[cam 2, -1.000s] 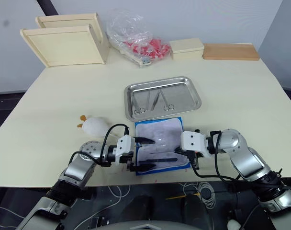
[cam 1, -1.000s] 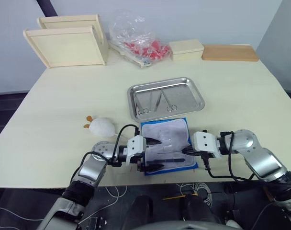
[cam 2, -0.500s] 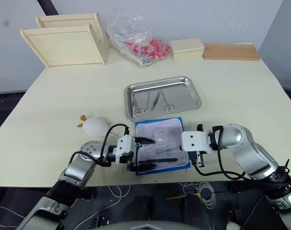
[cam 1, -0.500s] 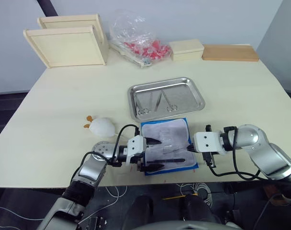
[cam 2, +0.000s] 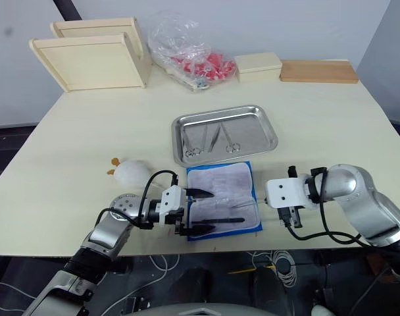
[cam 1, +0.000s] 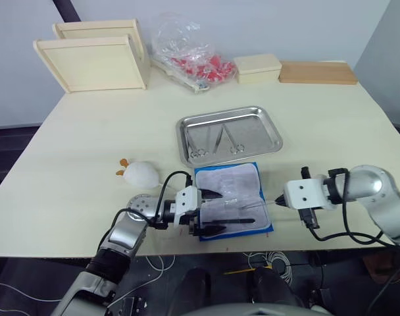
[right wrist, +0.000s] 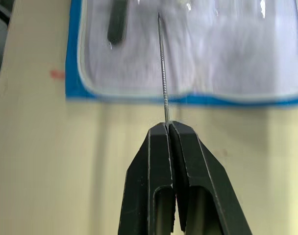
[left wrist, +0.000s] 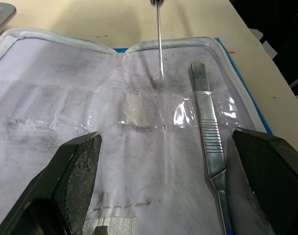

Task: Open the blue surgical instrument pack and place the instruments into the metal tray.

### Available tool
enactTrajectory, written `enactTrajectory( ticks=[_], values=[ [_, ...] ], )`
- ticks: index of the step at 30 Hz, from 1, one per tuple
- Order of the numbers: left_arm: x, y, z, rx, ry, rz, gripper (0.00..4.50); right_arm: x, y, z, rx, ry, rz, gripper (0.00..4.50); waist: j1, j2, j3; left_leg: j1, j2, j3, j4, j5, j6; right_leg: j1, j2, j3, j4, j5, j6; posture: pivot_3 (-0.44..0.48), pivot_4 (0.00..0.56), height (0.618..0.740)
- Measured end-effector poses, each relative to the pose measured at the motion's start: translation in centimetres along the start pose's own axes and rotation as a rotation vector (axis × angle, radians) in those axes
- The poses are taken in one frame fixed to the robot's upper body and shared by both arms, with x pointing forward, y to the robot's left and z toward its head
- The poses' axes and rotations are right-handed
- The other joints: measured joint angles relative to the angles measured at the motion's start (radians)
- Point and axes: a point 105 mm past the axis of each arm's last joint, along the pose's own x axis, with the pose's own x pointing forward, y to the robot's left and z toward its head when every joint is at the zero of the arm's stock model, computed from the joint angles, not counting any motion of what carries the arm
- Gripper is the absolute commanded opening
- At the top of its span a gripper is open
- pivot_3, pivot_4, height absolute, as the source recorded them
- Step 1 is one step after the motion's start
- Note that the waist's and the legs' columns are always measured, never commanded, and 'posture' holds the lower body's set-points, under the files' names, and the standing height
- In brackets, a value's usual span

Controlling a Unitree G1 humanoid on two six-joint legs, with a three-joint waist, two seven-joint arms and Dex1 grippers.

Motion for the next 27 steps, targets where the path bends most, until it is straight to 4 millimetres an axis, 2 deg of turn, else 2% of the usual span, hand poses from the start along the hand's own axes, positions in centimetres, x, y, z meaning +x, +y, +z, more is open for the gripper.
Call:
enactTrajectory(
  ticks=[8, 11, 19, 27],
  values=[
    [0.1, 0.0, 0.0, -0.004, -0.005, -0.001, 4.5, -1.6, -0.5, 0.1, 0.067, -0.06, -0.038, 0.07, 0.002, 0.0, 0.0, 0.0, 0.0, 0.0, 0.0, 0.0, 0.0, 0.0, 0.0, 0.0, 0.0, 0.0, 0.0, 0.0, 0.15, 0.74],
    [0.2, 0.1, 0.0, -0.006, -0.007, 0.001, 4.5, -1.6, -1.5, 0.2, 0.163, -0.13, -0.096, 0.07, 0.002, 0.0, 0.0, 0.0, 0.0, 0.0, 0.001, 0.0, 0.0, 0.001, -0.001, 0.0, 0.0, 0.0, 0.0, 0.0, 0.15, 0.74],
    [0.2, 0.1, 0.0, -0.009, -0.011, 0.005, 4.5, -0.1, -5.8, 1.2, 0.379, -0.299, -0.309, 0.07, 0.002, 0.001, 0.0, -0.001, 0.0, 0.0, 0.003, 0.0, 0.0, 0.001, -0.001, 0.0, 0.0, 0.0, 0.0, 0.0, 0.15, 0.74],
    [0.1, 0.0, -0.1, -0.009, -0.01, 0.008, 4.5, 1.8, -9.5, 1.9, 0.617, -0.353, -0.462, 0.07, 0.0, 0.002, 0.0, -0.001, -0.001, 0.0, 0.003, 0.0, 0.0, 0.0, -0.001, 0.0, 0.001, 0.003, -0.004, 0.0, 0.15, 0.74]
  ],
)
